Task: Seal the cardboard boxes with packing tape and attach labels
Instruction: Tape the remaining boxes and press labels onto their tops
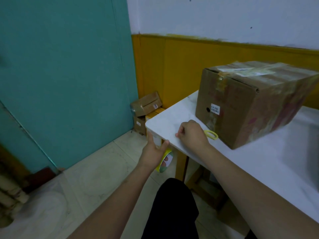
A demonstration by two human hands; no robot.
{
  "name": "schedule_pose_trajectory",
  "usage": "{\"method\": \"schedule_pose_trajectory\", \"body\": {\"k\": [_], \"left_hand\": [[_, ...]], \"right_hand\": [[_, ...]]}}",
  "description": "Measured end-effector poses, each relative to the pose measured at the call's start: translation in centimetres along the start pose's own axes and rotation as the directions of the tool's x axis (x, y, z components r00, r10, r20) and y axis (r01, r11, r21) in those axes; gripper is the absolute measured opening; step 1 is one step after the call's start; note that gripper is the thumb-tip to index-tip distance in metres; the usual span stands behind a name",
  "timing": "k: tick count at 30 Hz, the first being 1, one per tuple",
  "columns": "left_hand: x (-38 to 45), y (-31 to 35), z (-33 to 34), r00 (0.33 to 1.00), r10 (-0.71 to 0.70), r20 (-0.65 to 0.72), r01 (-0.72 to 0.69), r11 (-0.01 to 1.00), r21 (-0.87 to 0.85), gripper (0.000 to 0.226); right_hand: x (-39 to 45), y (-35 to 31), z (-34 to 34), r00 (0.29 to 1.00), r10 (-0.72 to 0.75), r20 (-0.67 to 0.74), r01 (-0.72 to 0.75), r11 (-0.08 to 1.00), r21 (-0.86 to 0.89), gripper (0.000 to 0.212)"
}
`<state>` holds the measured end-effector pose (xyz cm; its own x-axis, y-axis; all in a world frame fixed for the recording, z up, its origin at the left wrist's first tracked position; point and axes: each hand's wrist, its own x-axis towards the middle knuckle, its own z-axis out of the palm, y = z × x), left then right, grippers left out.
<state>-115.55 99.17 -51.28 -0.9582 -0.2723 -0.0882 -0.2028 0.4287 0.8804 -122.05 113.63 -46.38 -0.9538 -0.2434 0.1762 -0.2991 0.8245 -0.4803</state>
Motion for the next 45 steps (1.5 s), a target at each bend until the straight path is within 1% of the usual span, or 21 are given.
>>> {"method": "schedule_pose_trajectory", "body": {"k": [5,8,11,15,17,20,21,23,24,25,26,29,31,33,35,36,38,39,41,43,45], "left_hand": [[0.8,-0.4,0.8,0.998,-0.054,-0.043,0.052,0.998,-0.03,0.095],[1.8,0.2,1.4,0.993,-0.098,-0.063,0.095,0.994,-0.048,0.109],[2.8,1.6,1.7,0.969,-0.193,-0.156,0.207,0.975,0.078,0.115],[3.1,3.4,2.3,0.95,-0.14,-0.28,0.225,0.927,0.299,0.114],[3.1,4.1,2.8,0.957,-0.033,-0.29,0.165,0.88,0.445,0.102],[2.8,5.7,3.2,0.942,0.176,-0.286,0.031,0.802,0.597,0.082],[2.9,6.6,3.1,0.919,0.247,-0.306,-0.027,0.815,0.578,0.073],[3.0,9.0,2.9,0.844,0.401,-0.355,-0.206,0.855,0.476,0.056],[3.1,10.5,2.8,0.797,0.476,-0.372,-0.307,0.85,0.429,0.049],[3.2,12.1,2.8,0.751,0.538,-0.382,-0.399,0.831,0.387,0.043],[3.2,13.7,2.9,0.719,0.578,-0.386,-0.469,0.813,0.345,0.039],[3.7,17.6,3.4,0.681,0.628,-0.377,-0.546,0.779,0.309,0.035],[4.0,19.4,3.9,0.656,0.669,-0.349,-0.568,0.742,0.356,0.036],[4.6,20.8,4.3,0.651,0.708,-0.273,-0.582,0.697,0.42,0.035],[5.3,21.5,4.9,0.689,0.71,-0.148,-0.579,0.661,0.477,0.035],[5.6,22.0,5.2,0.718,0.692,-0.074,-0.595,0.665,0.452,0.038],[5.8,23.0,5.8,0.781,0.621,0.07,-0.619,0.753,0.225,0.042],[5.8,23.7,6.1,0.793,0.598,0.112,-0.609,0.786,0.111,0.04],[6.2,25.3,6.4,0.796,0.584,0.162,-0.598,0.8,0.054,0.031],[6.8,27.2,6.3,0.816,0.531,0.226,-0.563,0.819,0.108,0.031],[7.0,29.2,5.6,0.855,0.373,0.361,-0.495,0.795,0.35,0.062]], "right_hand": [[0.0,0.2,0.5,0.999,-0.017,-0.03,0.012,0.987,-0.159,0.019],[-0.5,0.1,0.6,0.996,0.009,-0.089,-0.027,0.979,-0.203,0.038],[-0.8,0.2,0.7,0.986,-0.01,-0.167,-0.035,0.964,-0.262,0.056],[-0.7,-0.4,1.1,0.977,0.009,-0.215,-0.078,0.945,-0.317,0.05],[-1.2,-0.8,0.8,0.978,-0.005,-0.209,-0.069,0.936,-0.344,0.046],[-2.0,-1.2,-1.5,0.959,-0.132,-0.253,0.044,0.945,-0.325,0.038],[-2.0,-1.4,-2.9,0.924,-0.205,-0.324,0.102,0.946,-0.306,0.032],[-1.6,-1.7,-6.9,0.786,-0.364,-0.499,0.176,0.906,-0.384,0.019],[-1.2,-1.7,-9.2,0.731,-0.418,-0.54,0.158,0.873,-0.461,0.016],[-0.7,-1.6,-11.6,0.718,-0.434,-0.545,0.11,0.843,-0.527,0.017],[-0.2,-1.4,-13.8,0.75,-0.396,-0.53,0.036,0.824,-0.565,0.021],[1.4,-0.7,-18.1,0.902,-0.092,-0.422,-0.205,0.769,-0.606,0.035],[2.0,-0.2,-18.3,0.934,0.001,-0.358,-0.239,0.748,-0.62,0.033],[2.0,-0.1,-18.2,0.948,-0.006,-0.318,-0.214,0.726,-0.653,0.023],[1.2,0.4,-18.6,0.956,-0.054,-0.289,-0.168,0.707,-0.687,0.023],[0.6,0.9,-19.2,0.957,-0.063,-0.282,-0.153,0.718,-0.679,0.027],[-1.0,2.1,-20.2,0.957,-0.082,-0.277,-0.121,0.757,-0.642,0.035],[-1.7,2.8,-20.6,0.955,-0.111,-0.277,-0.096,0.765,-0.637,0.037],[-2.9,4.2,-21.4,0.95,-0.163,-0.266,-0.036,0.79,-0.612,0.038],[-3.1,5.6,-23.3,0.965,-0.105,-0.24,-0.013,0.896,-0.445,0.044],[-2.1,7.5,-26.0,0.983,0.043,-0.177,-0.079,0.976,-0.203,0.047]]}}
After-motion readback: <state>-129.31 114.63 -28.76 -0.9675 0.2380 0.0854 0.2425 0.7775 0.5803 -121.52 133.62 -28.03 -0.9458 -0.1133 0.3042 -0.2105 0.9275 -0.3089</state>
